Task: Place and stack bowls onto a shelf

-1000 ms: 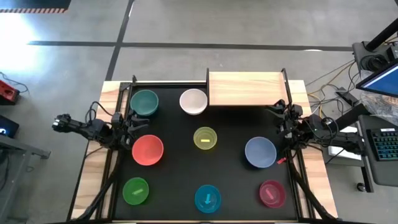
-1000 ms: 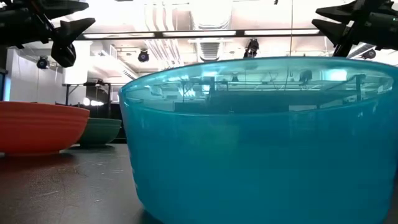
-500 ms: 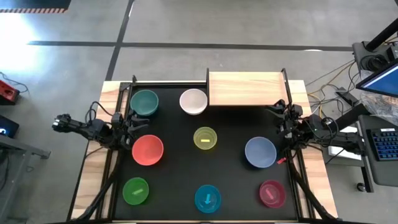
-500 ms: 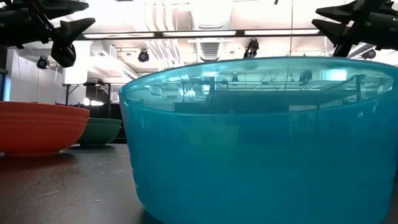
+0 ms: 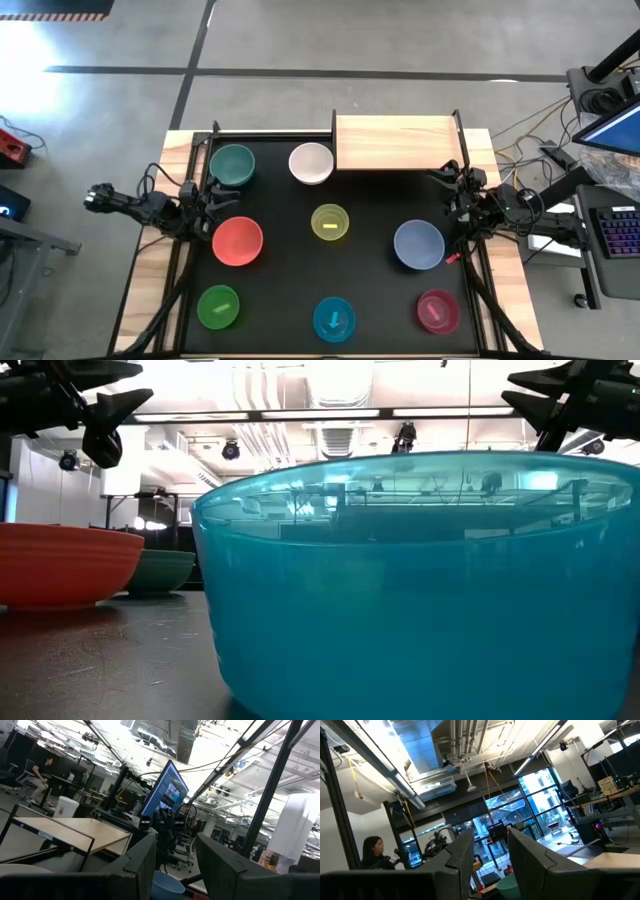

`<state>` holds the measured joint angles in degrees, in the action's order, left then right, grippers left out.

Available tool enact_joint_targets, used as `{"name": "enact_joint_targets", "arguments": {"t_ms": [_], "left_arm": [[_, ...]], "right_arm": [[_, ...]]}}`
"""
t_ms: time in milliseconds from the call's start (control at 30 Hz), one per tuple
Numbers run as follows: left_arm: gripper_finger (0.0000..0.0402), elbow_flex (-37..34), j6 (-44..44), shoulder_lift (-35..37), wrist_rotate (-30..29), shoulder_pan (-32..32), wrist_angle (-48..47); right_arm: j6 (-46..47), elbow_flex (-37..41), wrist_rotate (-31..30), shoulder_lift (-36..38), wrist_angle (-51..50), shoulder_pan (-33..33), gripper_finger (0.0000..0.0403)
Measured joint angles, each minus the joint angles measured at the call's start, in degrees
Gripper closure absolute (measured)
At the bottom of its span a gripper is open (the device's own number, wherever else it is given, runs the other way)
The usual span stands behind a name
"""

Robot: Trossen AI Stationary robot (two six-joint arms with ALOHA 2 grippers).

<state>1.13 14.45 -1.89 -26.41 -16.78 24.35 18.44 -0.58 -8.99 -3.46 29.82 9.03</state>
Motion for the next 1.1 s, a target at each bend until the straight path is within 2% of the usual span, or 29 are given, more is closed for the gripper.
{"name": "enact_joint_targets", "arguments": {"t_ms": [1100], "left_arm": [[0.0279, 0.0, 0.0, 0.0, 0.0, 0.0, 0.0]], "right_arm": [[-2.0, 0.0, -1.3, 0.0, 2.4, 0.0, 0.0294]]}}
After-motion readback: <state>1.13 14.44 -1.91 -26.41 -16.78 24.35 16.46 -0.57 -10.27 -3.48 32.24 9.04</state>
